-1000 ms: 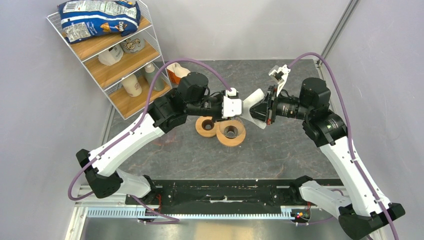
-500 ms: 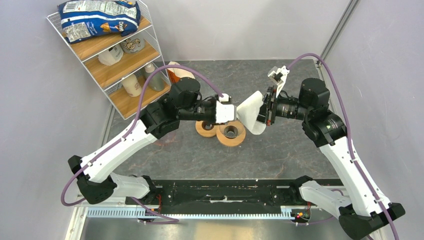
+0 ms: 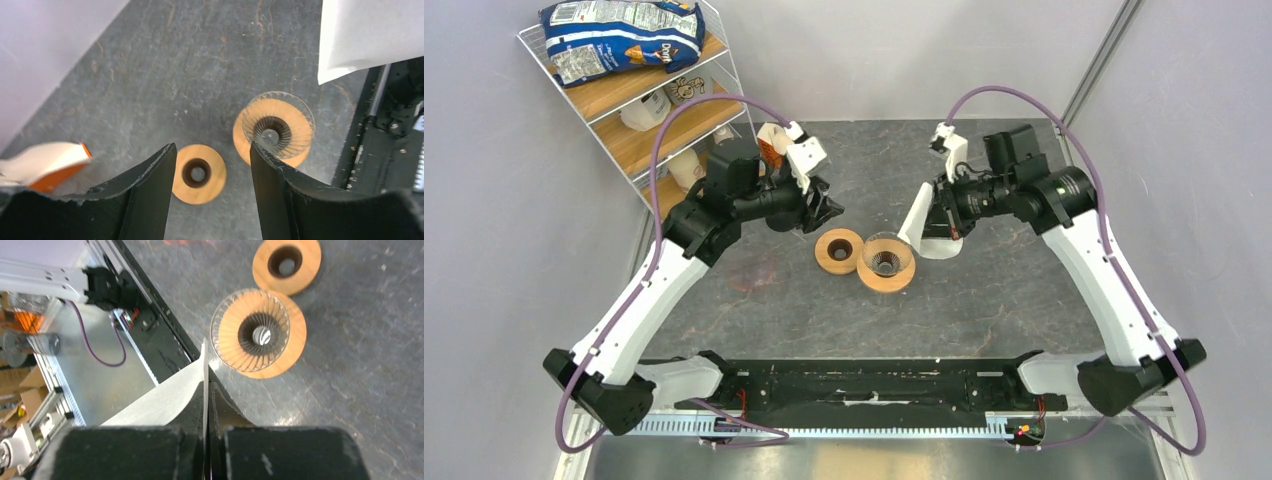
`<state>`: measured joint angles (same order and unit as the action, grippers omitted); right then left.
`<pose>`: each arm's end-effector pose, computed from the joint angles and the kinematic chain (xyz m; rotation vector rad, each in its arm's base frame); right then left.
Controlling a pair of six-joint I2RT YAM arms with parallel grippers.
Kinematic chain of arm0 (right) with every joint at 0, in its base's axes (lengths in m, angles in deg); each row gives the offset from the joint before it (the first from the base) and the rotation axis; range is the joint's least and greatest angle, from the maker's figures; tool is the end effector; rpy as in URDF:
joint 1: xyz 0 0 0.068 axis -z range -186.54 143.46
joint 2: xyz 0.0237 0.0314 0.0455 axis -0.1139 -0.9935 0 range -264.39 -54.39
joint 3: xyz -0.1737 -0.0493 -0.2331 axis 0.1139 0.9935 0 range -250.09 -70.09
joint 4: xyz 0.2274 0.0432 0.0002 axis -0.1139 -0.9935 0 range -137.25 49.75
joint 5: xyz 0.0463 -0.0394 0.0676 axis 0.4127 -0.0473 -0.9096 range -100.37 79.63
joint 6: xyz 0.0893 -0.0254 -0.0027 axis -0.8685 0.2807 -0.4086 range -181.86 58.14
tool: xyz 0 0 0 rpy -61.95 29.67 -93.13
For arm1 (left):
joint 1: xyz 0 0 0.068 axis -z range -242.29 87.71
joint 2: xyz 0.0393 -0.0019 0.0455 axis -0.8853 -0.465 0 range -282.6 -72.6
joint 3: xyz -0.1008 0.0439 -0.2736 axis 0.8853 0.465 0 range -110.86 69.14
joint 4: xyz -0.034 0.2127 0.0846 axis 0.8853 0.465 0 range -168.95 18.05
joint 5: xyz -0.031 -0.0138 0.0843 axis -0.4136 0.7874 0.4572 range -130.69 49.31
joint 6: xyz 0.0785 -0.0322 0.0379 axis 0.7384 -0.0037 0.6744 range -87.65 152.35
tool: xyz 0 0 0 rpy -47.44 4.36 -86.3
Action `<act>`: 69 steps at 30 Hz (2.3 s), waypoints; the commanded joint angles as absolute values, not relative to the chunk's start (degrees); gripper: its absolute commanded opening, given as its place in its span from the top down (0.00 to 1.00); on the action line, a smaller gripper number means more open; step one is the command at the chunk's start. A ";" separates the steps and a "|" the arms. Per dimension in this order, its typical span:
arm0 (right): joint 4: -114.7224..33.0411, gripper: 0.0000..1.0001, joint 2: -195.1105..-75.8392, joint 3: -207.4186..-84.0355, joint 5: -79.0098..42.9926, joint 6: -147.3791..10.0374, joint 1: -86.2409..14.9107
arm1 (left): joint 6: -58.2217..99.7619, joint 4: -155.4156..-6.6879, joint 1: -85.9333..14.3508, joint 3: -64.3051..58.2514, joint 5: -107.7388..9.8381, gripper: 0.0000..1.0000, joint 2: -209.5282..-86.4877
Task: Place the coffee filter in the dripper
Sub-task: Adjust the coffee filter.
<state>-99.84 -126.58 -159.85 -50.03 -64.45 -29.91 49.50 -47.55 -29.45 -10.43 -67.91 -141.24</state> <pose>0.1805 0.1362 0.4153 -0.7703 2.1747 1.0283 0.1909 -0.1688 0.4279 1.0992 1.5972 -0.6397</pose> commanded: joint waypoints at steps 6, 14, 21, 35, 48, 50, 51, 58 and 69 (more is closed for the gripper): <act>-117.58 1.00 -138.87 -173.24 -34.79 -55.66 -38.67 | 26.43 -53.51 -31.31 -3.39 -67.68 0.37 -134.77; -102.41 1.00 -138.36 -169.60 -22.71 -66.85 -40.41 | 15.07 -56.51 -26.10 -8.84 -66.20 0.41 -138.42; -99.23 0.98 -137.54 -168.20 -16.92 -68.55 -43.18 | 18.29 -56.93 -17.86 -12.35 -61.09 0.42 -141.99; -98.54 1.00 -134.30 -166.50 -20.61 -67.32 -44.72 | 21.63 -51.33 -13.47 -18.10 -50.70 0.64 -149.28; -100.27 0.56 -133.54 -166.52 -18.70 -66.54 -44.71 | 22.54 -45.74 -13.51 -17.88 -49.60 0.98 -147.87; -100.44 0.55 -133.78 -166.90 -20.36 -66.43 -44.77 | 20.89 -45.11 -13.44 -17.53 -50.49 0.98 -147.91; -100.76 0.54 -133.98 -167.02 -20.99 -66.43 -44.76 | 20.24 -44.50 -13.48 -17.52 -50.90 0.98 -148.02; -104.80 0.44 -134.78 -167.20 -28.29 -66.14 -44.77 | 16.17 -40.08 -13.47 -16.46 -52.66 0.98 -148.40; -101.18 0.40 -135.76 -161.23 -26.29 -65.11 -44.77 | 13.41 -40.06 -13.76 -13.49 -50.61 0.98 -151.28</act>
<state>-103.73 -135.10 -162.89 -26.12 -66.22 -44.58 16.43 -40.21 -13.63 -13.66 -51.30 -149.88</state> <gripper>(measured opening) 0.582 0.030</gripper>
